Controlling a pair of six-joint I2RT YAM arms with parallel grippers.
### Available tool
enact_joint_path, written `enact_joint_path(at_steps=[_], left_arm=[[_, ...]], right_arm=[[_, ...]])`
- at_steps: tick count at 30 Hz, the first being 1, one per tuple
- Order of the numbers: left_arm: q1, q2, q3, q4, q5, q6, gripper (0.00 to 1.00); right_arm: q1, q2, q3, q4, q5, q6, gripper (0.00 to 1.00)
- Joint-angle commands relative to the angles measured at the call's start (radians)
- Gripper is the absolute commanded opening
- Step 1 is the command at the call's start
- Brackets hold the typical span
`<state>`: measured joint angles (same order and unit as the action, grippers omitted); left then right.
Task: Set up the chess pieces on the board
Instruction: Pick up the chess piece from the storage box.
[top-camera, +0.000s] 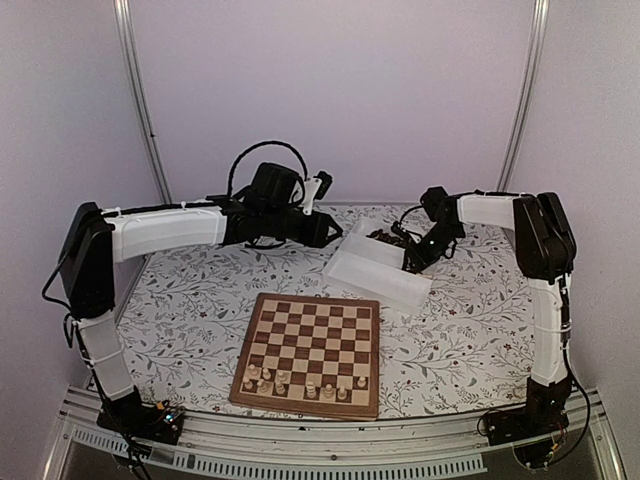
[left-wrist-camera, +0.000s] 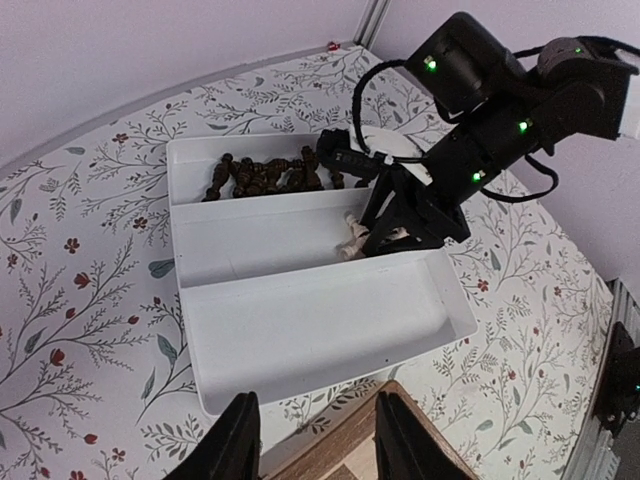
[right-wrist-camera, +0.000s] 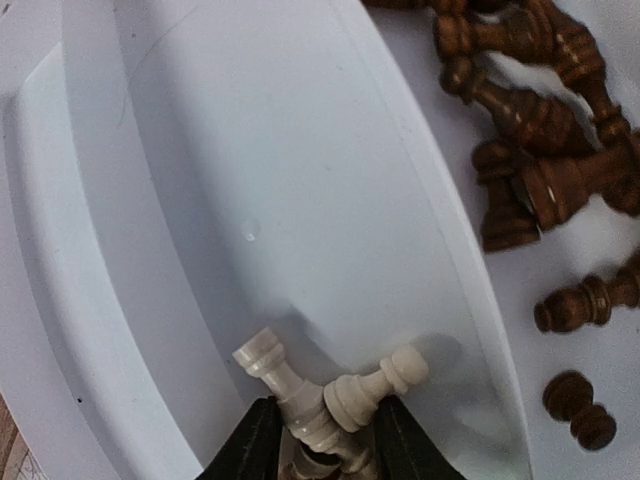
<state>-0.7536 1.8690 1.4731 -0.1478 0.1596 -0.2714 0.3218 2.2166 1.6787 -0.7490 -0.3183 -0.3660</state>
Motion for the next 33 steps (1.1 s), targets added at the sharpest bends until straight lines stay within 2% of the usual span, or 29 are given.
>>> enact_joint_path(at_steps=[1,7,12,33], left_arm=[[0.000,0.015,-0.006,-0.003,0.014,-0.012,0.42],[0.003,0.020,-0.007,-0.004,0.015,-0.018,0.42],[0.005,0.025,-0.002,0.000,0.023,-0.023,0.42],[0.025,0.050,0.010,0.078,0.102,-0.066,0.43]], right_arm=[[0.013,0.065,0.037,-0.038,0.023,0.011,0.33],[0.023,0.093,0.065,-0.041,0.033,0.002,0.20],[0.025,0.072,0.061,-0.024,0.005,-0.015,0.15],[0.026,-0.149,0.008,0.059,-0.121,-0.048,0.11]])
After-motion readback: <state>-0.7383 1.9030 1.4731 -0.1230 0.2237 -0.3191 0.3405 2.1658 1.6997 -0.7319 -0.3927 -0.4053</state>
